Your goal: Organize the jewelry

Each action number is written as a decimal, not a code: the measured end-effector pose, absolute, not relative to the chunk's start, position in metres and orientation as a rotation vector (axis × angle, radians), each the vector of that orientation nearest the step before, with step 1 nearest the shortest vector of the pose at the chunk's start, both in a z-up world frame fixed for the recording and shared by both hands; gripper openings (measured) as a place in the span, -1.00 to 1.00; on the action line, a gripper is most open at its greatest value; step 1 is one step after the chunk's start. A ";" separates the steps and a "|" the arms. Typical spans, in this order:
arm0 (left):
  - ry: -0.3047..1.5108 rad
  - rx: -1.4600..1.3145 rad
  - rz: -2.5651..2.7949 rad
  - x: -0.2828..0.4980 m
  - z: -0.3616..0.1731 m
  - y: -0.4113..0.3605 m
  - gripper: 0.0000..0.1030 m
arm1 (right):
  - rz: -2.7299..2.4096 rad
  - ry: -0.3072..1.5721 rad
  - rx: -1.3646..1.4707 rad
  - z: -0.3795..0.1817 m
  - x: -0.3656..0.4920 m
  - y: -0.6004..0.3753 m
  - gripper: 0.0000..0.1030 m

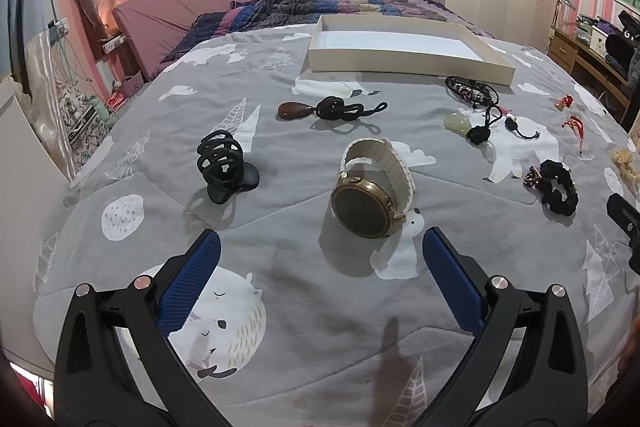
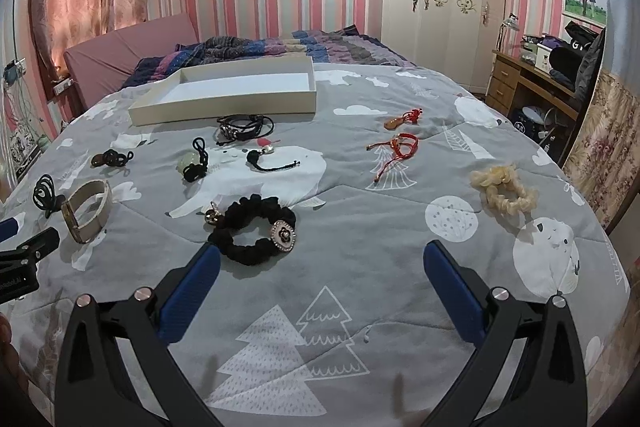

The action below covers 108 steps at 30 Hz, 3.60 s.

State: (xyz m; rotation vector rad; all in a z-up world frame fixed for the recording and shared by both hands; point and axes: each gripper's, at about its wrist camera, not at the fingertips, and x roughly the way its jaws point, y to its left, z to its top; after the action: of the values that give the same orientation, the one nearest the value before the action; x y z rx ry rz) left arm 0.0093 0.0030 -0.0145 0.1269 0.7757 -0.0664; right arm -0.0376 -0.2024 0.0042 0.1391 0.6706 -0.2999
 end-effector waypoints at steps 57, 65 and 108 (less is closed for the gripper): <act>0.801 0.085 -0.097 0.026 -0.029 0.006 0.94 | -0.315 0.656 0.141 -0.012 -0.032 -0.204 0.96; 0.792 0.130 -0.087 0.024 -0.031 -0.001 0.94 | -0.323 0.642 0.110 -0.011 -0.033 -0.199 0.96; 0.830 0.062 -0.162 0.028 -0.032 0.009 0.94 | -0.278 0.727 0.121 -0.020 -0.023 -0.201 0.96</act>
State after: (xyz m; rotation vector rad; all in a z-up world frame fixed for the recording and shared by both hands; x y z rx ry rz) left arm 0.0281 0.0094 -0.0323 0.0621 0.8299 -0.1619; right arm -0.0230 -0.2011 -0.0204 0.1214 0.7272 -0.2777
